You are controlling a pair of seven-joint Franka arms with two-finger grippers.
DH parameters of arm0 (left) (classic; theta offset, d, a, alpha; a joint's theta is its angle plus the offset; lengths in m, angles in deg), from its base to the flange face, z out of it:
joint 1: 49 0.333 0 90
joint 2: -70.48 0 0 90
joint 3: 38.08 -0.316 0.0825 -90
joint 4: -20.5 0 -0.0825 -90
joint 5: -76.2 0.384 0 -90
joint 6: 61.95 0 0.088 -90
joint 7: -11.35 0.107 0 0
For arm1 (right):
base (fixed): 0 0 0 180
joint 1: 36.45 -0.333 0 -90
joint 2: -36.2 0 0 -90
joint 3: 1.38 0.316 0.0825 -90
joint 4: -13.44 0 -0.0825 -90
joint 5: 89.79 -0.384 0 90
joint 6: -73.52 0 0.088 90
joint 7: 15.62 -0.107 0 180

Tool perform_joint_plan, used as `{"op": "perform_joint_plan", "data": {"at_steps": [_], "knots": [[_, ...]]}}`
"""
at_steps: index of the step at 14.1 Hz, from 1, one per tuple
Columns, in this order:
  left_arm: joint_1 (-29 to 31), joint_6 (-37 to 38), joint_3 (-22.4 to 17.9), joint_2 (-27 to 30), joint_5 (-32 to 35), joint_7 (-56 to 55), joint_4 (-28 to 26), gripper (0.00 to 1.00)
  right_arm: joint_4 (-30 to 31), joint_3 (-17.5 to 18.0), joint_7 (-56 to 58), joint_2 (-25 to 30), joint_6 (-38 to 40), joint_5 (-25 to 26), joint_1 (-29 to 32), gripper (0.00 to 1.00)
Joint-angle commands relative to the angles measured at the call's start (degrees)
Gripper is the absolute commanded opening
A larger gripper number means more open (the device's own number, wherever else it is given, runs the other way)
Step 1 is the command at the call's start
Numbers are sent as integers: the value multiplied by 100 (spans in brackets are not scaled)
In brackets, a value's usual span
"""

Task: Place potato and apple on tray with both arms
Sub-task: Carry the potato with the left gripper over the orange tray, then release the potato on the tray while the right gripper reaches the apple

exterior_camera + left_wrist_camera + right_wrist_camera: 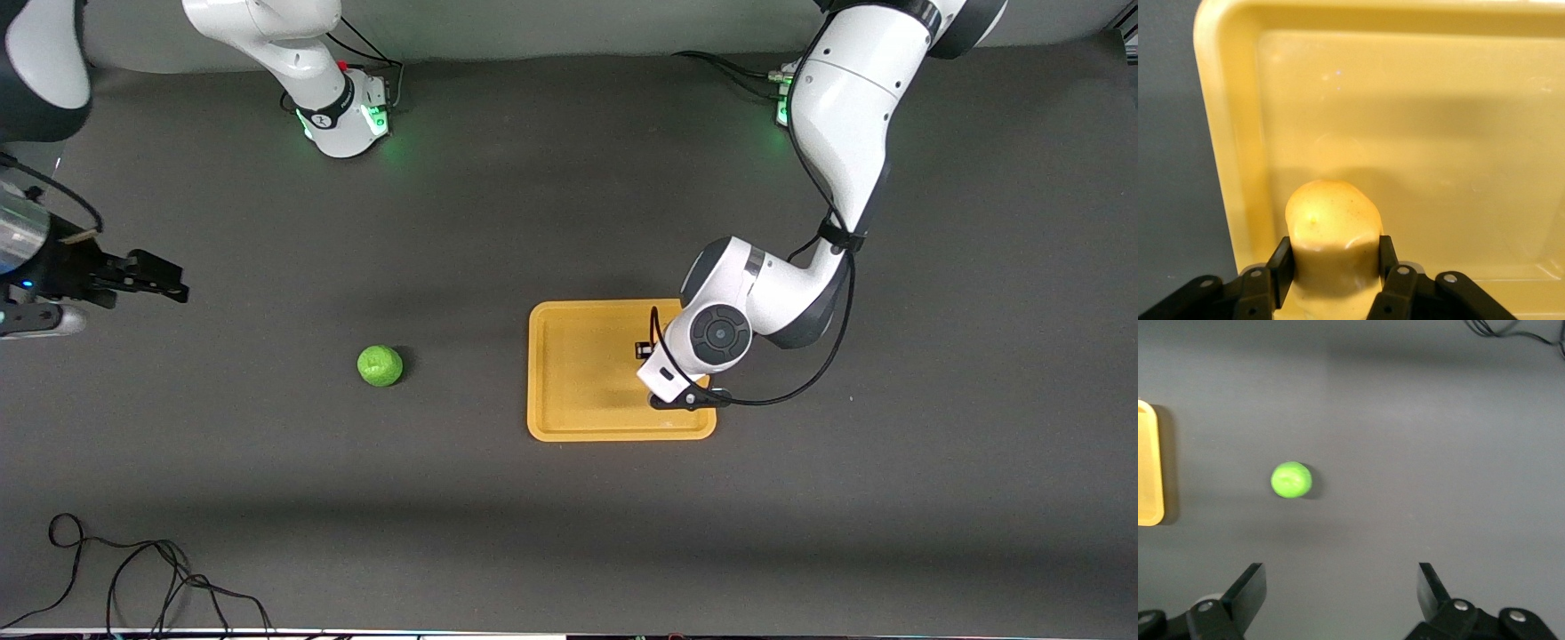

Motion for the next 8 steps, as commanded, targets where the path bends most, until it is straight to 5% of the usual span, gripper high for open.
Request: {"op": "perform_joint_plan", "data": {"at_steps": [1, 4, 8], "knots": [[12, 11, -88, -98, 236, 4, 148, 22, -69, -8, -491, -94, -125, -15, -466, 100], [56, -6, -97, -142, 396, -49, 96, 28, -43, -8, -1264, -130, -177, -24, -959, 100], [38, -6, -88, -142, 369, -346, 148, 63, 193, -8, -1424, -253, -492, -24, -1162, 100]]}}
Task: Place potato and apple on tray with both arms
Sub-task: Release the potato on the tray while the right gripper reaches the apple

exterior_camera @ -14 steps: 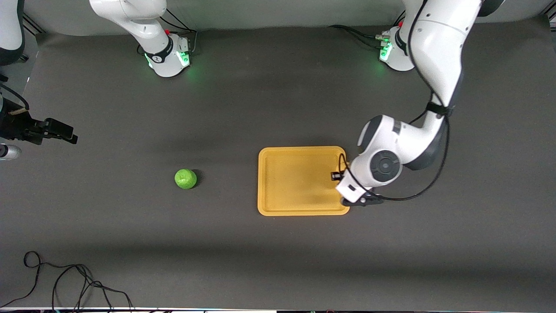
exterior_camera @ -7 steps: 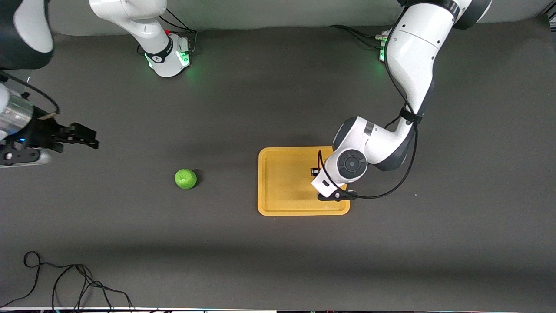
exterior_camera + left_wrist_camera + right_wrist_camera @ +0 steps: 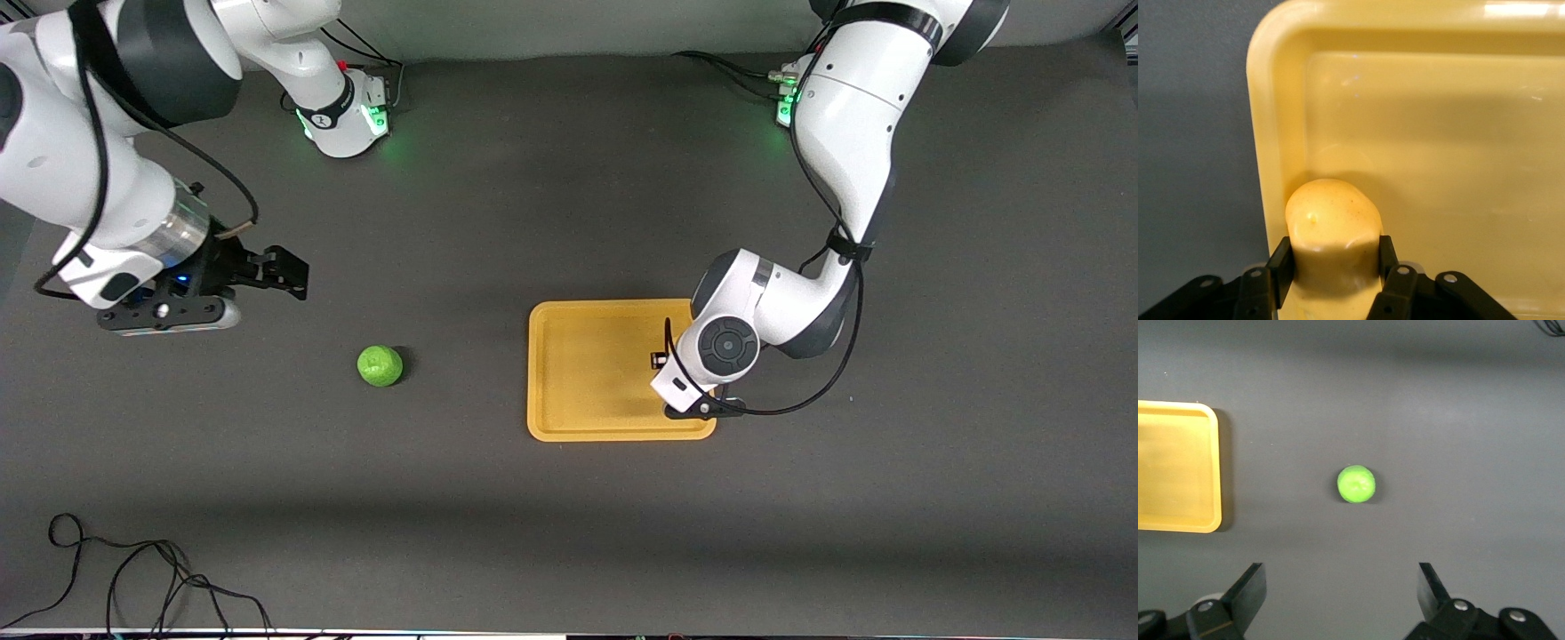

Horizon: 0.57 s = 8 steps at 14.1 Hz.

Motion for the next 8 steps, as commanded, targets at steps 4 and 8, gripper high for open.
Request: {"op": "perform_joint_plan", "data": {"at_steps": [4, 8], "knots": [[47, 152, -86, 438, 256, -562, 147, 100, 1591, -91, -95, -82, -1785, -22, -18, 100], [890, 1408, -69, 1590, 194, -335, 120, 100, 2725, -100, -86, -626, -3753, -22, -89, 100]]}}
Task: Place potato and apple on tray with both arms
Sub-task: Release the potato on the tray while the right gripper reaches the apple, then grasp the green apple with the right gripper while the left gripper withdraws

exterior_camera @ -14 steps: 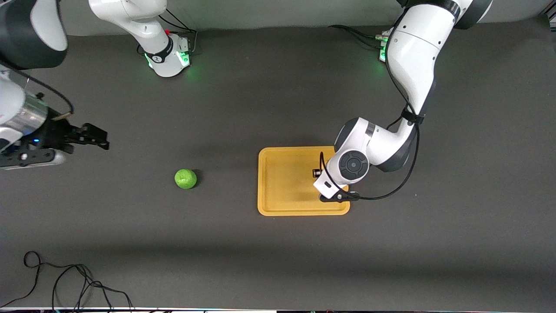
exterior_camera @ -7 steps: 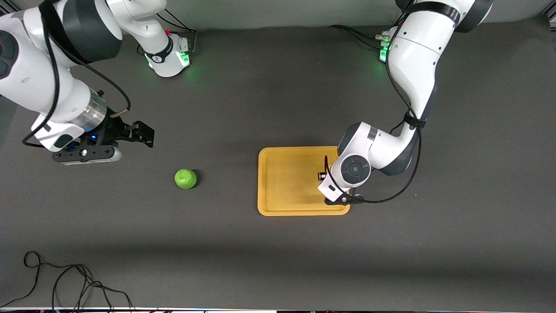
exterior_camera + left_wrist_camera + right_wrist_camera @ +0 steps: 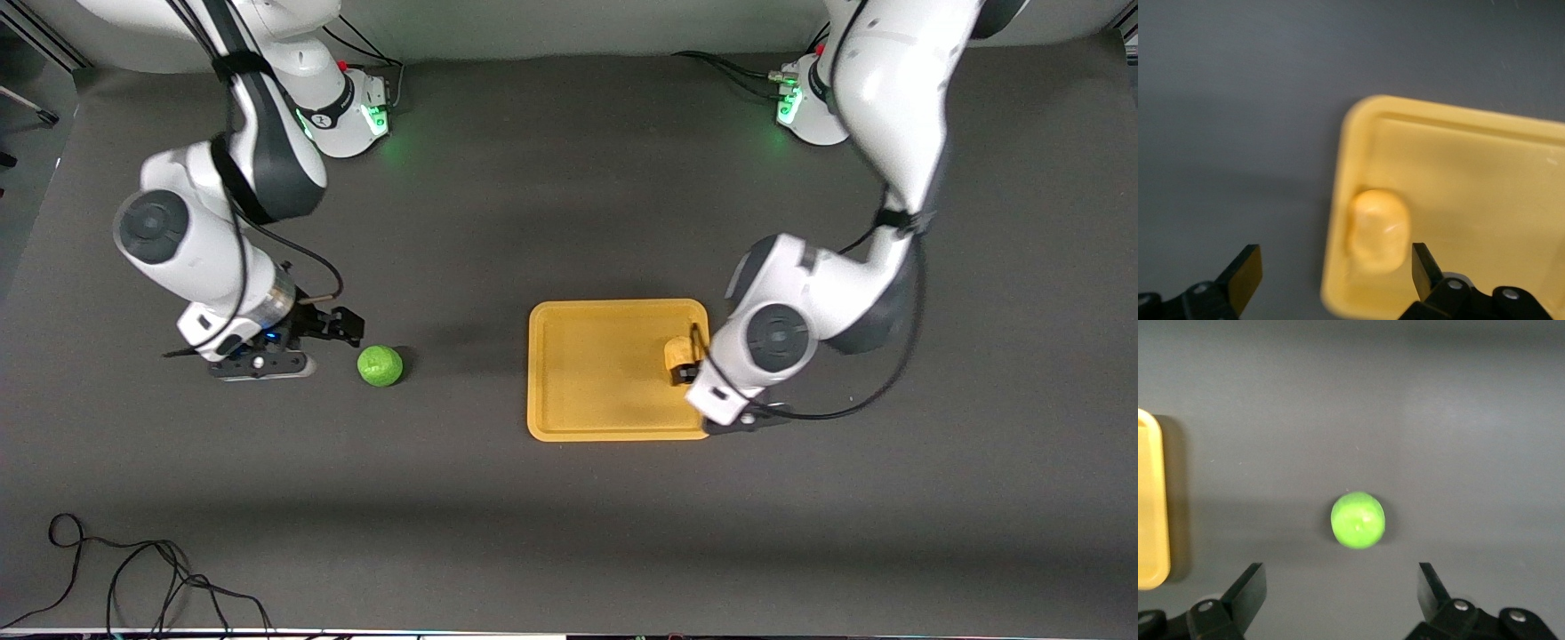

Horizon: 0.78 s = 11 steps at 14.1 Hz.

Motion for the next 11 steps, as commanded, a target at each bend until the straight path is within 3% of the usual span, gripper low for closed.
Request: {"op": "perform_joint_plan", "data": {"at_steps": [1, 4, 10, 11], "knots": [[610, 728, 41, 845, 51, 417, -218, 100, 778, -24, -68, -294, -1293, -13, -56, 100], [972, 1126, 15, 1277, 339, 1184, -358, 100, 1185, -24, -16, -733, -2289, -13, -30, 100], [1903, 1451, 15, 1717, 614, 2747, -438, 100, 1132, -24, -6, -1446, -2994, -4, -30, 99], [1965, 1460, 15, 1752, 614, 2915, -446, 100, 1124, -33, -6, -1446, -2994, -4, -39, 78]]}}
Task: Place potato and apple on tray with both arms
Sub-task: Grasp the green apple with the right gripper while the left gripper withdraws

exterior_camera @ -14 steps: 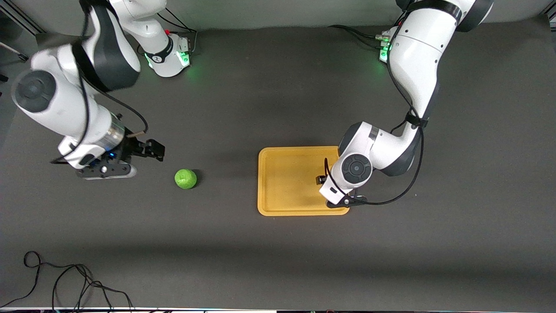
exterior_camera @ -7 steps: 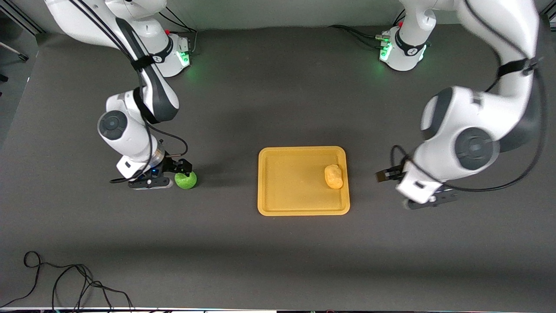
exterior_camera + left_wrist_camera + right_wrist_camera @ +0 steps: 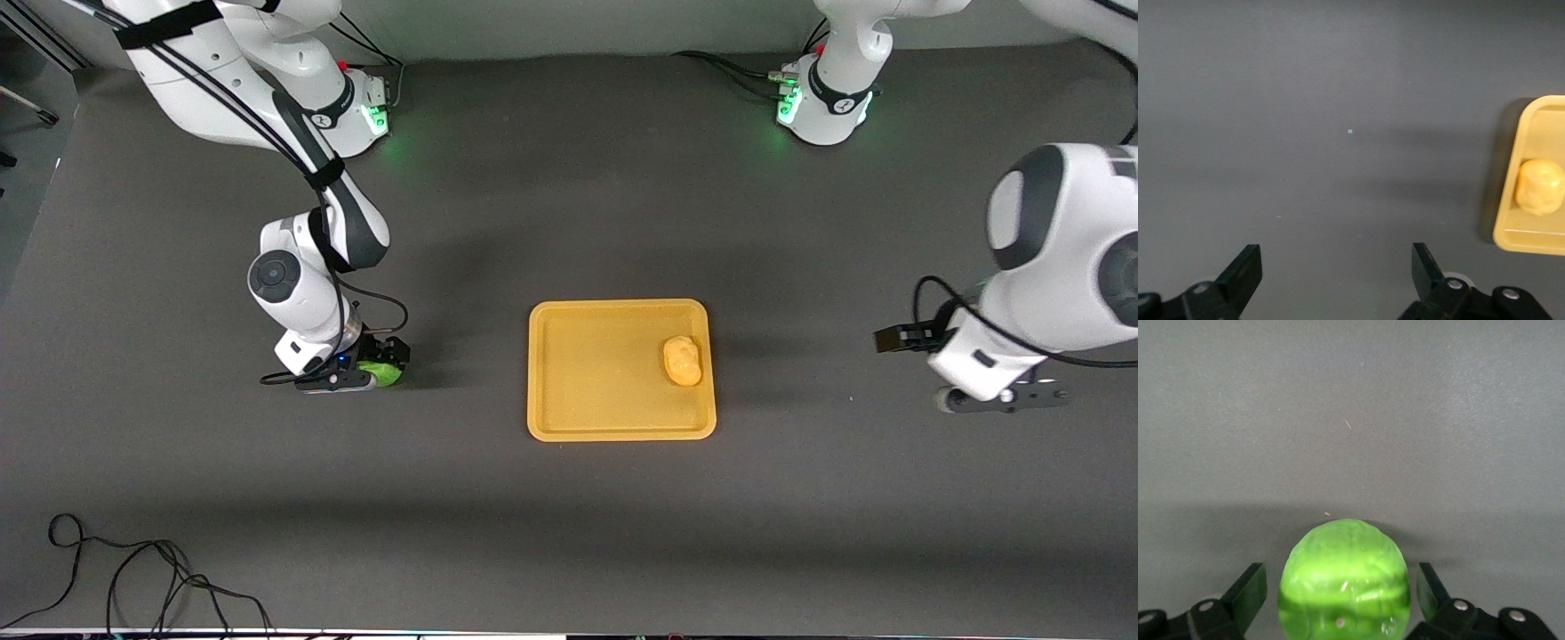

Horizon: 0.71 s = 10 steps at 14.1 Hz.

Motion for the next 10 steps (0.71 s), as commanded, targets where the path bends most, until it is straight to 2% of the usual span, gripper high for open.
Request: {"op": "perform_joint_plan", "data": {"at_steps": [1, 2, 4, 7, 10], "knots": [[278, 30, 53, 383, 64, 503, -375, 100, -80, -18, -7, -48, -85, -4, -41, 59], [401, -110, 53, 558, 46, 670, -611, 100, -133, -27, 2, -40, -59, -4, -32, 48], [525, -234, 53, 717, -85, 855, -711, 100, -378, -27, -33, 100, 194, -4, -50, 46], [525, -112, 62, 971, -156, 847, -553, 100, -1045, -18, -77, 627, 1684, -4, -41, 46], [473, 117, 88, 1175, -147, 795, -474, 100, -2256, 26, -295, 690, 3399, -13, -67, 46]]}}
